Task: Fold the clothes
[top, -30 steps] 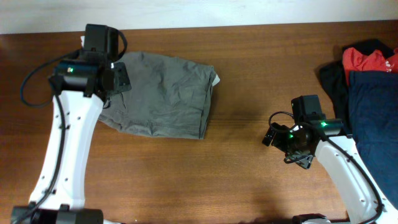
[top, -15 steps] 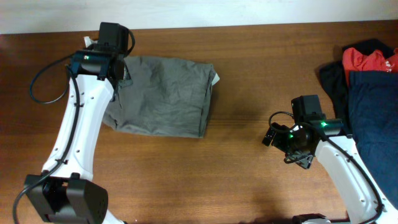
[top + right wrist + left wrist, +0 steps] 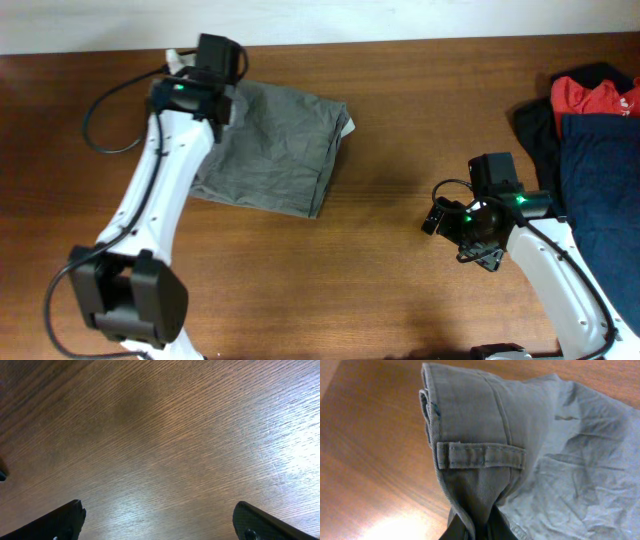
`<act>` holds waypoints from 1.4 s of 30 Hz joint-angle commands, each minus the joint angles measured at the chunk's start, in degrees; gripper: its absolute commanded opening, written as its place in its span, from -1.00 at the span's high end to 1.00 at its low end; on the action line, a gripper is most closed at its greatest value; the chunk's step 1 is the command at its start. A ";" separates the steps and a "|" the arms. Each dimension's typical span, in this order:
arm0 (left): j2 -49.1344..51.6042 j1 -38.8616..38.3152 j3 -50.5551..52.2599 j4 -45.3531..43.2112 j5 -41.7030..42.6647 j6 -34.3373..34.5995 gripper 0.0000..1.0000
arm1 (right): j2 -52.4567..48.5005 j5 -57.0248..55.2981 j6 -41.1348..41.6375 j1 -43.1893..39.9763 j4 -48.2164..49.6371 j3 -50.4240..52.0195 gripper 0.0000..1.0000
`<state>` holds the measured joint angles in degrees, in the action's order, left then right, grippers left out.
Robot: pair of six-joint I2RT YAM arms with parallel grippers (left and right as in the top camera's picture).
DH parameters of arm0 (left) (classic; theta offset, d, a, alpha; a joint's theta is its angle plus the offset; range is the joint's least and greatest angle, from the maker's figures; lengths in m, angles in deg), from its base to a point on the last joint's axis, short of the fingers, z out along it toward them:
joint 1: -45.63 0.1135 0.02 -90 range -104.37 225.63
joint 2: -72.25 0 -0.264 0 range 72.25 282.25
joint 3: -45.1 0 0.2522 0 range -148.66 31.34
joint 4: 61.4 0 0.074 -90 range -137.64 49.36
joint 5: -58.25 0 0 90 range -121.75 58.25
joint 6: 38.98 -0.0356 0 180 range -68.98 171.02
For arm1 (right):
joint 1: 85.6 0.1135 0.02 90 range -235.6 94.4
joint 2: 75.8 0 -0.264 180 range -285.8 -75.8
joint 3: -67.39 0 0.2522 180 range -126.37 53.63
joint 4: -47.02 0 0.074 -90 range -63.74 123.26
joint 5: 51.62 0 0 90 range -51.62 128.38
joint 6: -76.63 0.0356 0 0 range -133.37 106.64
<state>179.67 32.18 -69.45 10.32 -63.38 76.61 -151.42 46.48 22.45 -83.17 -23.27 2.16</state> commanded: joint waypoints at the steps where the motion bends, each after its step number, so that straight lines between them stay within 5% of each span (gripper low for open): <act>1: 2.19 -2.47 -1.27 -1.86 -3.10 0.96 0.99 | -0.02 0.31 0.26 -0.22 0.07 0.17 -0.97; 21: 3.26 -12.57 -1.27 -5.35 -3.34 0.66 0.99 | -0.02 0.31 0.26 -0.22 0.07 0.17 -0.97; 39: 1.95 -12.66 -1.29 21.81 -1.55 5.05 0.99 | -0.02 0.31 0.26 -0.22 0.07 0.17 -0.97; 42: 1.81 -12.46 -1.29 28.15 -2.40 10.91 0.99 | -0.02 0.31 0.26 -0.22 0.07 0.17 -0.97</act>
<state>182.47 19.70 -69.73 33.51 -65.72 81.35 -151.42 46.48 22.43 -83.17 -23.27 2.16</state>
